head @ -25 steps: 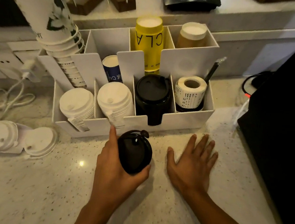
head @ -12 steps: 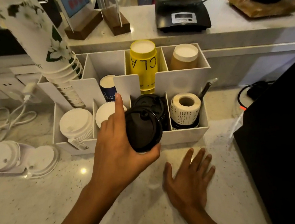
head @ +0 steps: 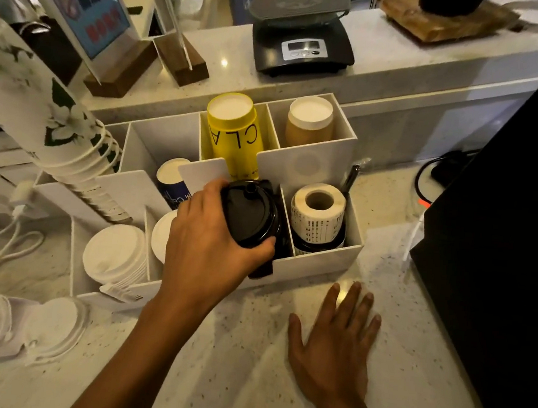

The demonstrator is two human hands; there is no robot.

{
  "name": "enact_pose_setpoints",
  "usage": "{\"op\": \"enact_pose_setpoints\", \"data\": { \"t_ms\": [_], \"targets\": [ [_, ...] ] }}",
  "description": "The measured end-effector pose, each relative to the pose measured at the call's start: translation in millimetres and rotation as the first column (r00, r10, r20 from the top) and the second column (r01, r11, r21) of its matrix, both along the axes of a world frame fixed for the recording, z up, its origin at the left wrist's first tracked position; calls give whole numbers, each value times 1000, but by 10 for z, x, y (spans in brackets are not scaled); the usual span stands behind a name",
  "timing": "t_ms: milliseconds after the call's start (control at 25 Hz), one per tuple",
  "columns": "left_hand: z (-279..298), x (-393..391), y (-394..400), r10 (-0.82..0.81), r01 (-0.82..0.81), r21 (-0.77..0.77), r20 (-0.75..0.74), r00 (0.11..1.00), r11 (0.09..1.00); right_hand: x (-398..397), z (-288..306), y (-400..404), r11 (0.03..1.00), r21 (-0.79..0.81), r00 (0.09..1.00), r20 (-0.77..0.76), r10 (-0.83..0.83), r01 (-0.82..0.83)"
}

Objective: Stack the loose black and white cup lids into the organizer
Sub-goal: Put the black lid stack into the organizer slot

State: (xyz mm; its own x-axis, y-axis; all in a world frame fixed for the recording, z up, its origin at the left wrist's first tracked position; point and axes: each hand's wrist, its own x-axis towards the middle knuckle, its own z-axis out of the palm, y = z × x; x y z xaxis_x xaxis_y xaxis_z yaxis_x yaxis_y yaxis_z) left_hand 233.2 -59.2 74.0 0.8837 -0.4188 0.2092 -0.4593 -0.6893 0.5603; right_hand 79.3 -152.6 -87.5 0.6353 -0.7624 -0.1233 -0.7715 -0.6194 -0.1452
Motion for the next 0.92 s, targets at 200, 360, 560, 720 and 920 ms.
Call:
{"op": "enact_pose_setpoints", "data": {
  "t_ms": [200,360,560,720,920],
  "targets": [
    [-19,76,-94,-8,9,62,-9,1000,998,8,-16,-8,1000,-6,1000,13,2,-2],
    [-13,72,-124,-23,24,97,-8,1000,995,-3,-20,-4,1000,-11,1000,23,11,-11],
    [12,133,-135,-91,100,201,-54,994,974,-23,-26,-10,1000,3,1000,25,18,-18],
    [64,139,-211,-97,104,332,-35,995,937,-20,-31,-4,1000,-4,999,38,19,-19],
    [-43,29,-411,71,-101,257,123,990,961,-32,-27,-3,999,-15,999,29,29,-29]
  ]
}}
